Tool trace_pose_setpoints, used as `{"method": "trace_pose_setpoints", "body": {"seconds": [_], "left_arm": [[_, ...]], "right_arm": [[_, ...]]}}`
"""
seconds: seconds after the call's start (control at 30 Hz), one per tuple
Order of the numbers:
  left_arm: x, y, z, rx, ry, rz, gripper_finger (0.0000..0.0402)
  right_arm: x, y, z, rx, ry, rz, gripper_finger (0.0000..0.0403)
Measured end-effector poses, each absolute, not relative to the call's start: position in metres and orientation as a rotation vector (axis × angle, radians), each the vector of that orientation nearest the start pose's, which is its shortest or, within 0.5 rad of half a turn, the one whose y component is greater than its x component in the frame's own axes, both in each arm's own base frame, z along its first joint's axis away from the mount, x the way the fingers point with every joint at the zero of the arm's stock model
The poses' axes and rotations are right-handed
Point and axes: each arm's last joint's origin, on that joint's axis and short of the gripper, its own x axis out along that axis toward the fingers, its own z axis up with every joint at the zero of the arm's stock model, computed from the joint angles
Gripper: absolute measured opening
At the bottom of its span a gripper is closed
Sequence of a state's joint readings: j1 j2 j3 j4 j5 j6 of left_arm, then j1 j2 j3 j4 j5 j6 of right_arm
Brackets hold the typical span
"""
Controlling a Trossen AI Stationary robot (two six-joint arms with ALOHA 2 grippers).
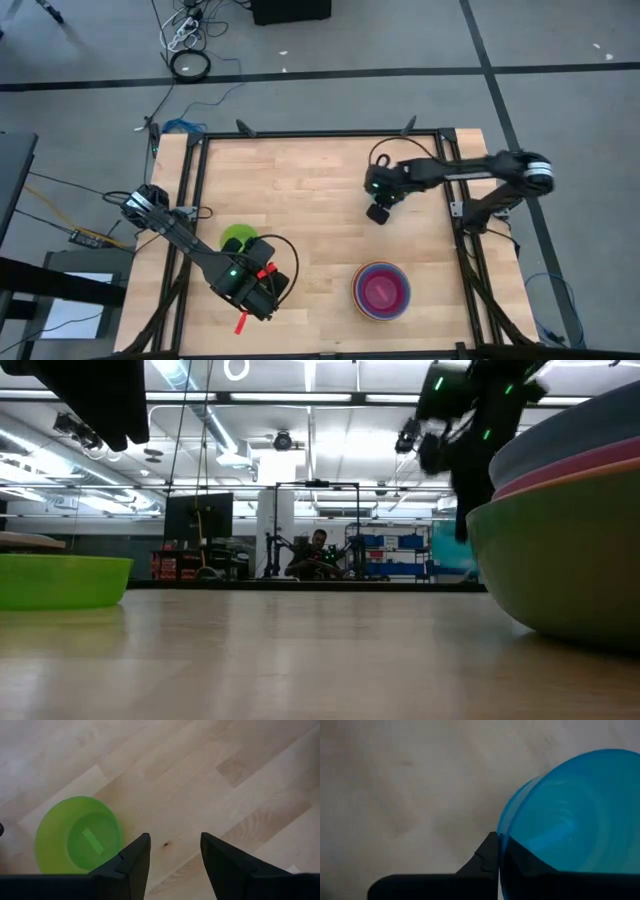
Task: Nest bowls inside each other
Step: Stack the blue bowl on top of the red bowl
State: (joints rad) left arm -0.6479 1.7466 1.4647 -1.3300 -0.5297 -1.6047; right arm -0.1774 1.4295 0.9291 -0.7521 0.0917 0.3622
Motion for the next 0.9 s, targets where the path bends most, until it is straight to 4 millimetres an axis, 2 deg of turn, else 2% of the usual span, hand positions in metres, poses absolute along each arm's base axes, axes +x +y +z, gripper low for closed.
{"method": "trace_pose_setpoints", "body": {"seconds": [0.23,0.33,0.43,0.53,0.67,0.8,0.9], "left_arm": [[0.260,-0.177,0.261,-0.461,0.939,0.881,0.0182],[0.260,-0.177,0.261,-0.459,0.933,0.881,0.0182],[0.261,-0.176,0.261,-0.457,0.925,0.885,0.0182],[0.261,-0.175,0.261,-0.456,0.922,0.887,0.0182],[0.262,-0.175,0.261,-0.457,0.919,0.888,0.0182],[0.262,-0.175,0.261,-0.459,0.918,0.888,0.0182],[0.262,-0.175,0.261,-0.460,0.918,0.888,0.0182]], "right_arm": [[0.216,0.022,0.275,0.527,0.952,-0.112,0.0000],[0.203,0.058,0.291,0.569,0.884,0.046,0.0000],[0.196,0.092,0.299,0.581,0.825,0.171,0.0000],[0.196,0.121,0.295,0.577,0.808,0.218,0.0000],[0.198,0.148,0.279,0.575,0.868,0.203,0.0000],[0.205,0.161,0.259,0.585,0.951,0.151,0.0004],[0.210,0.166,0.250,0.595,0.992,0.147,0.0025]]}}
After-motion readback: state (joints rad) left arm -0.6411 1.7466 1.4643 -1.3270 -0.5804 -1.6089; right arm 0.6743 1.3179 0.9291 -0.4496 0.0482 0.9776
